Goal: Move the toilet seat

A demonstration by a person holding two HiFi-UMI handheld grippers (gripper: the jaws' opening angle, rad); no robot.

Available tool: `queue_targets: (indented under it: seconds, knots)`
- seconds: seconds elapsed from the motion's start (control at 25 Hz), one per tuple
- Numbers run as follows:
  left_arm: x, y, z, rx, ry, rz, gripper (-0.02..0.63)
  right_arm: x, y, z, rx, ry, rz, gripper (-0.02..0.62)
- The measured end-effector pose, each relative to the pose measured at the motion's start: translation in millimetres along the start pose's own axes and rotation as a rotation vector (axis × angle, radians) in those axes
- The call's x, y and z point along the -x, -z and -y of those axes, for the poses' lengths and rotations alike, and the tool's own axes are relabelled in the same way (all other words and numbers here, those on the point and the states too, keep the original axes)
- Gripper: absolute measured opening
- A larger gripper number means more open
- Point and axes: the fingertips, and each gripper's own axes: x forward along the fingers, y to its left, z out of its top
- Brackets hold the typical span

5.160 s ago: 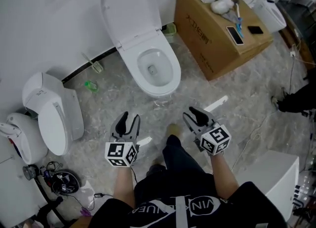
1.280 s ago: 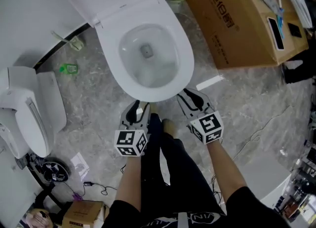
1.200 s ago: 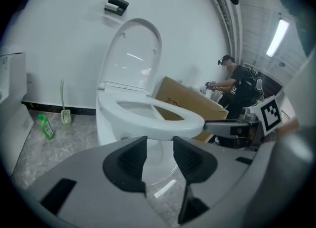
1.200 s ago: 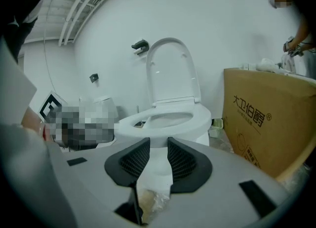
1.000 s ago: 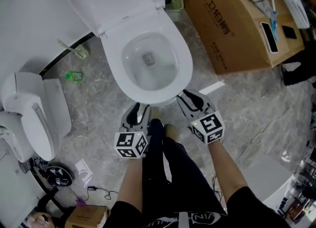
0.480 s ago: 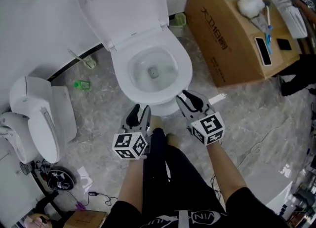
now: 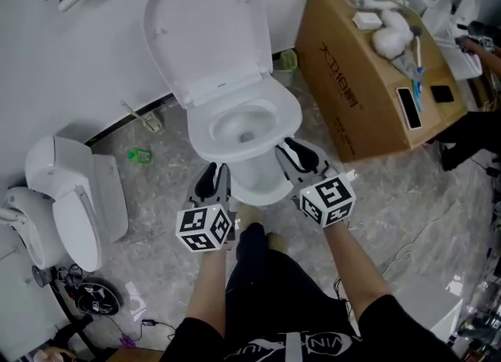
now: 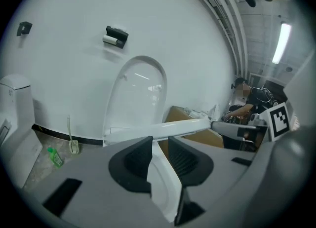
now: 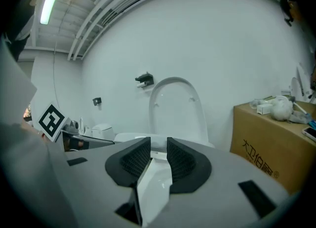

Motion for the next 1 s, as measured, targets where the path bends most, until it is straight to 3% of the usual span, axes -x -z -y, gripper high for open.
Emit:
queue_targets:
  seconds: [0.4, 0.72, 1.0]
  knots:
    - [-32, -92, -27, -0.024, -0.027, 0.072, 0.026, -55, -87, 22, 0.068, 0.013, 0.051, 0.087]
    - [-61, -146, -50, -0.056, -0.035, 0.087, 0.009, -101, -136, 41, 0.054, 0.031, 0.103, 0.063]
    - [-89, -185, -68, -0.04, -0.113, 0.113, 0.006, -141, -170, 62, 0.057, -0.027, 0.142, 0.025]
